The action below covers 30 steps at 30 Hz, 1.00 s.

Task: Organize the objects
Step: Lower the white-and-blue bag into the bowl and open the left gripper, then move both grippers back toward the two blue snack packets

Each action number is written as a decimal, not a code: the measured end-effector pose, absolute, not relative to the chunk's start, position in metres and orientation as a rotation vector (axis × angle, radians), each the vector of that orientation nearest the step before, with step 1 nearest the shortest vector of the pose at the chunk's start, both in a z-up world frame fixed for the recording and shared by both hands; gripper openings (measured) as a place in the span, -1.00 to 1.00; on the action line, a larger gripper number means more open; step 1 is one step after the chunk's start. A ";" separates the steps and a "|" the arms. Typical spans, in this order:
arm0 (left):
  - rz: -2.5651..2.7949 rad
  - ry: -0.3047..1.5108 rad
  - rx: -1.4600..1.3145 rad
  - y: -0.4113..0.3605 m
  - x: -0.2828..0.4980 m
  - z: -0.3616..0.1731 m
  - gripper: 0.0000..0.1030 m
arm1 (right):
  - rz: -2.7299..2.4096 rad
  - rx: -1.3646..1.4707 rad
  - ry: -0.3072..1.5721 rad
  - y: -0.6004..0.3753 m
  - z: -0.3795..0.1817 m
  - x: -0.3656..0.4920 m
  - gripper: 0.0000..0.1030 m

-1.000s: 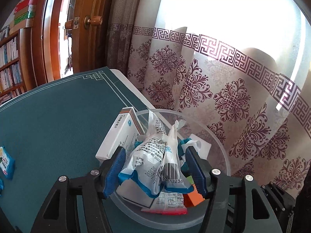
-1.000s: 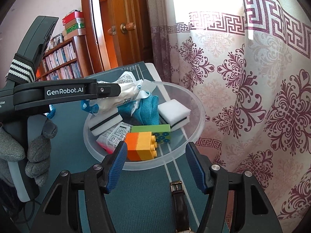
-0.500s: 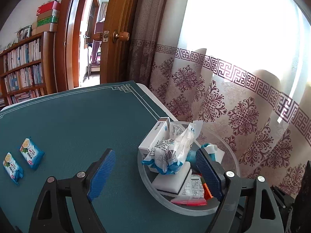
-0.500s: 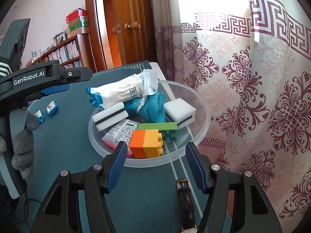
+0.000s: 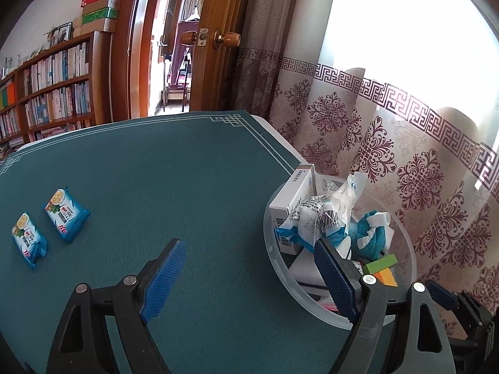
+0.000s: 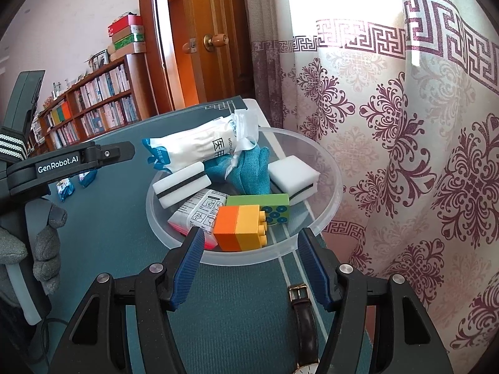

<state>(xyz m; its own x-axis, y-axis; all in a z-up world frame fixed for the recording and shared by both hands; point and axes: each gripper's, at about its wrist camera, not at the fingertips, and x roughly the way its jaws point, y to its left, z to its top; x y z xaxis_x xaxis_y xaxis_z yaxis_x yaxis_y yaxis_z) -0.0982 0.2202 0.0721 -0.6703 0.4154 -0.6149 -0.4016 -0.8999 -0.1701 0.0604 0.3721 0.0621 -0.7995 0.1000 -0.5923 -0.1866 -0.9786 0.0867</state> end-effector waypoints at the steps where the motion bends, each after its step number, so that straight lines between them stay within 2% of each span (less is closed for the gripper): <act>1: 2.522 -0.027 -0.945 0.222 -0.100 0.070 0.70 | 2.836 -0.923 0.211 0.372 0.061 0.060 0.24; 23: 2.496 0.063 -0.925 0.269 -0.116 0.071 0.70 | 2.832 -0.931 0.209 0.370 0.057 0.060 0.24; 30: 2.496 0.016 -0.938 0.256 -0.112 0.073 0.72 | 2.835 -0.924 0.209 0.369 0.058 0.060 0.24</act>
<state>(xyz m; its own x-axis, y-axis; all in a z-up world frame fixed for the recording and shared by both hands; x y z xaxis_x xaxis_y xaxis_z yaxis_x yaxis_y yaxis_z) -0.1121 0.2563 0.0728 -0.6553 0.4244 -0.6249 -0.4323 -0.8891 -0.1505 0.0602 0.3691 0.0578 -0.7983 0.1010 -0.5937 -0.1869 -0.9787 0.0848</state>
